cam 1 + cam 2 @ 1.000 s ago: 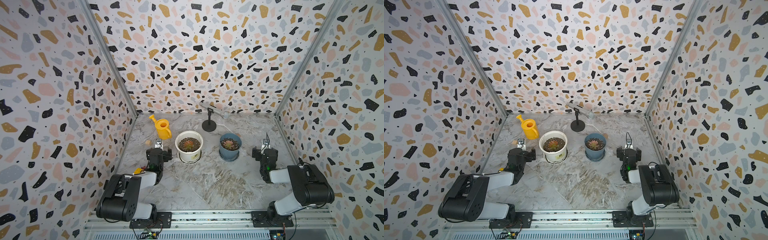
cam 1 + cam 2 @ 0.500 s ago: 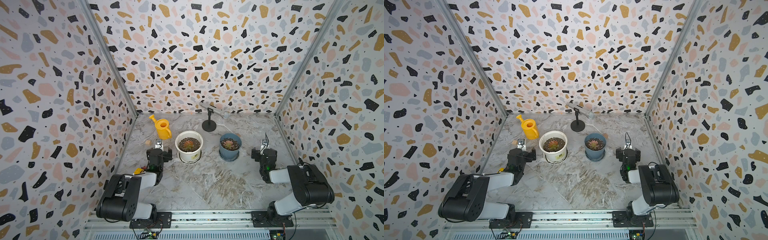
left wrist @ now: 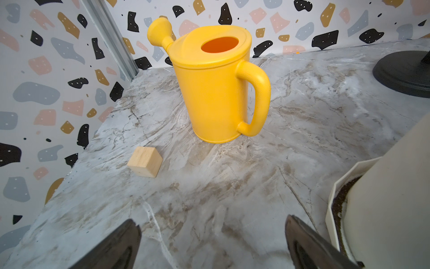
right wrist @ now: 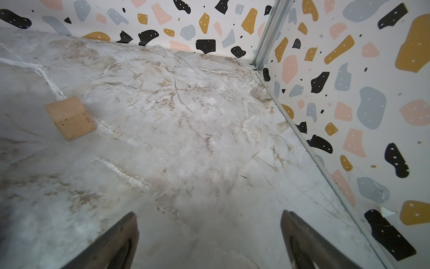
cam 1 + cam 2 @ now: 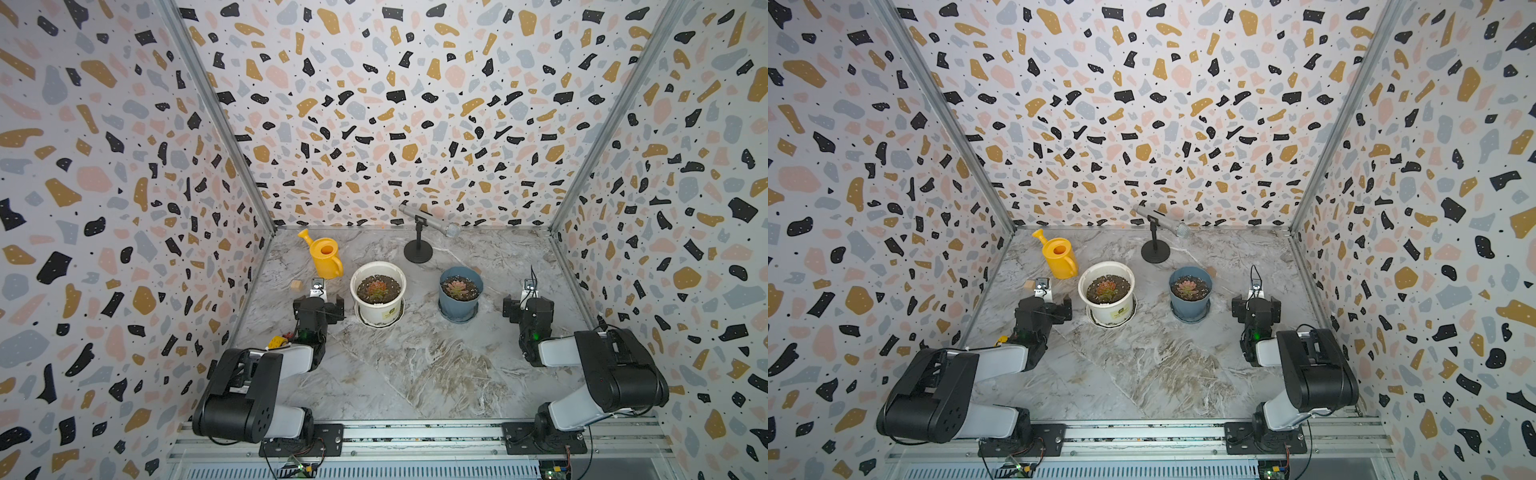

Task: Water the succulent around the soil edge
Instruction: Reset both arms

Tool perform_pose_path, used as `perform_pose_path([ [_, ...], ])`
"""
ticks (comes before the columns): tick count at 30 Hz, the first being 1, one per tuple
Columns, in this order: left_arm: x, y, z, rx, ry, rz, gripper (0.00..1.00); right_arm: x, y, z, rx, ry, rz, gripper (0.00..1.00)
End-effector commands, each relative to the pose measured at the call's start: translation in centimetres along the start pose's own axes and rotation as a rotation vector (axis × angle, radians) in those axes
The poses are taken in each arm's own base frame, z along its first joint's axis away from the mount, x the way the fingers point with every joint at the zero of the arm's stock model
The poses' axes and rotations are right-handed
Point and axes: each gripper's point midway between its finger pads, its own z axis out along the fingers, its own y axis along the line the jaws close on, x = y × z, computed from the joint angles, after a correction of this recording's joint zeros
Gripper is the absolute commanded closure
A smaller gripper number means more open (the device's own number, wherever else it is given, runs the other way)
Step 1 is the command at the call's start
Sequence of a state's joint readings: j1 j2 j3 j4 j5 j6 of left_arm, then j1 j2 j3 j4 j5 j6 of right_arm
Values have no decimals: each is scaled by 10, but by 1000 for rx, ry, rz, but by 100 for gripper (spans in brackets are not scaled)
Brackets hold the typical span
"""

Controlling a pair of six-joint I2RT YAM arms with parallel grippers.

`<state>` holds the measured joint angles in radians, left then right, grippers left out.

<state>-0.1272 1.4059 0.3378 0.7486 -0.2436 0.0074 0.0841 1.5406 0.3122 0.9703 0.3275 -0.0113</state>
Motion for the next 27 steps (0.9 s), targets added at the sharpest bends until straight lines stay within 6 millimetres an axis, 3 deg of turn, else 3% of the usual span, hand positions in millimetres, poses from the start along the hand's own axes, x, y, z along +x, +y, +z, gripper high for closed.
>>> perform_pose_path([
  [1, -7, 0, -1, 4, -38, -9, 0, -6, -10, -20, 24, -99, 54, 0],
  [4, -6, 0, -1, 4, -37, -8, 0, -12, -9, -19, 16, -128, 55, 0],
  [11, -7, 3, 0, 1, -37, -13, 0, -7, -2, 1, 7, 7, 16, 0],
  [14, -5, 1, -1, 83, -47, -48, 0, -7, -2, 1, 7, 4, 15, 0],
  [27, -7, -11, 2, 140, -31, -15, 0, -7, -1, 1, 5, 1, 15, 0],
])
